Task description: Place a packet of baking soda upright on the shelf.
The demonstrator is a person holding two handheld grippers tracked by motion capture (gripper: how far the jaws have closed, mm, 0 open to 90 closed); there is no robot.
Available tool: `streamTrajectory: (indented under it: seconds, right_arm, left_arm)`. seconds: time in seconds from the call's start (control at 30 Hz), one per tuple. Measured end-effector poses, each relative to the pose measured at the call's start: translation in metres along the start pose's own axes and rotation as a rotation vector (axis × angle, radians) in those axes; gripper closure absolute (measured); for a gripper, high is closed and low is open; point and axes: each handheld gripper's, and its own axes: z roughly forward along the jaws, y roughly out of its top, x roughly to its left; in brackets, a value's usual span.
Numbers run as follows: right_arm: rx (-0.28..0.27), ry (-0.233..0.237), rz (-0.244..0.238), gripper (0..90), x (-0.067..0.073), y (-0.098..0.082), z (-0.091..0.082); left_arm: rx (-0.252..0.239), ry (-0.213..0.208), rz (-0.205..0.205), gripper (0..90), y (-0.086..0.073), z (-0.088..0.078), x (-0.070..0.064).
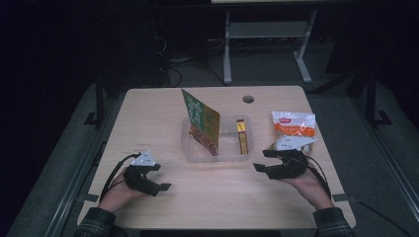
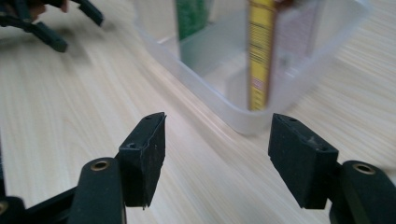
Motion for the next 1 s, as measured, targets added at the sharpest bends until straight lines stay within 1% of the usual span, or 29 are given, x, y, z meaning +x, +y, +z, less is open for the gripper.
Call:
streamTrajectory:
  seconds: [0.07, 0.1, 0.13, 0.17, 0.2, 0.23, 0.33, 0.37, 0.4, 0.47, 0.5, 0.53, 0.57, 0.6, 0.63, 0.67, 0.7, 0.73, 0.77, 0.8, 0.83, 0.87, 0.97, 1.0]
  right_arm:
    - [-0.002, -0.023, 0.014, 36.2, -0.008, -0.004, -0.004]
    - [-0.002, -0.023, 0.014, 36.2, -0.008, -0.004, -0.004]
    - [-0.005, -0.044, 0.035, 36.4, -0.016, -0.007, -0.009]
    - [-0.007, -0.057, 0.040, 37.5, -0.020, -0.009, -0.010]
    - [-0.006, -0.067, 0.043, 39.5, -0.025, -0.011, -0.012]
    - [-0.005, -0.077, 0.054, 41.9, -0.029, -0.013, -0.013]
    - [0.012, -0.146, 0.069, 53.7, -0.045, -0.017, -0.017]
    - [0.012, -0.146, 0.069, 53.7, -0.045, -0.017, -0.017]
    - [0.017, -0.184, 0.083, 67.9, -0.056, -0.018, -0.018]
    - [0.015, -0.219, 0.107, 79.2, -0.069, -0.019, -0.017]
    - [0.015, -0.219, 0.107, 79.2, -0.069, -0.019, -0.017]
    - [0.056, -0.274, 0.110, 86.5, -0.079, -0.019, -0.013]
    - [0.081, -0.302, 0.105, 89.5, -0.085, -0.021, -0.011]
    - [0.100, -0.318, 0.111, 89.8, -0.089, -0.023, -0.009]
    - [0.115, -0.330, 0.115, 89.9, -0.094, -0.025, -0.007]
    - [0.124, -0.336, 0.118, 89.9, -0.098, -0.027, -0.006]
    - [0.124, -0.336, 0.118, 89.9, -0.098, -0.027, -0.006]
    - [0.140, -0.336, 0.119, 89.9, -0.105, -0.032, -0.004]
    - [0.161, -0.333, 0.116, 89.9, -0.106, -0.033, -0.002]
    - [0.188, -0.345, 0.099, 90.0, -0.107, -0.035, 0.000]
    - [0.174, -0.341, 0.110, 90.0, -0.107, -0.037, 0.000]
    - [0.176, -0.332, 0.115, 90.0, -0.107, -0.037, 0.000]
    - [0.187, -0.327, 0.106, 90.0, -0.105, -0.037, -0.001]
    - [0.190, -0.316, 0.107, 90.0, -0.104, -0.037, -0.002]
  left_arm:
    - [0.006, -0.002, -0.003, 13.8, 0.000, 0.000, 0.000]
    - [0.006, -0.002, -0.003, 13.7, 0.000, 0.000, 0.000]
    - [0.006, -0.001, 0.001, 13.7, 0.000, 0.000, 0.001]
    - [0.007, -0.001, 0.005, 13.7, 0.000, 0.000, 0.001]
    - [0.000, -0.001, -0.003, 13.8, 0.000, 0.001, 0.000]
    - [0.000, -0.001, -0.003, 13.7, 0.000, 0.001, 0.000]
    - [0.001, -0.002, 0.001, 13.8, 0.001, 0.001, 0.000]
    - [0.001, -0.002, 0.001, 13.8, 0.001, 0.001, 0.000]
    - [0.006, -0.004, 0.006, 13.8, 0.001, 0.001, 0.000]
    - [0.009, -0.006, 0.006, 13.8, 0.001, 0.001, 0.000]
    - [0.009, -0.006, 0.006, 13.8, 0.001, 0.001, 0.000]
    - [0.017, -0.006, 0.008, 13.8, 0.002, 0.002, 0.000]
    - [0.017, -0.006, 0.008, 13.8, 0.002, 0.002, 0.000]
    - [0.009, -0.008, -0.001, 13.7, 0.001, 0.002, 0.000]
    - [0.010, -0.007, 0.000, 13.8, 0.001, 0.002, 0.001]
    - [0.013, -0.009, 0.001, 13.7, 0.001, 0.002, 0.001]
    - [0.013, -0.009, 0.001, 13.7, 0.001, 0.002, 0.001]
    - [0.014, -0.010, 0.002, 13.8, 0.001, 0.003, 0.001]
    - [0.015, -0.010, 0.002, 13.8, 0.001, 0.003, 0.001]
    - [0.015, -0.010, 0.002, 13.8, 0.001, 0.003, 0.001]
    - [0.013, -0.010, 0.001, 13.8, 0.001, 0.003, 0.000]
    - [0.012, -0.008, 0.002, 13.8, 0.001, 0.003, 0.000]
    - [0.012, -0.010, -0.009, 13.8, 0.001, 0.002, -0.001]
    - [0.013, -0.010, -0.011, 13.8, 0.001, 0.002, -0.001]
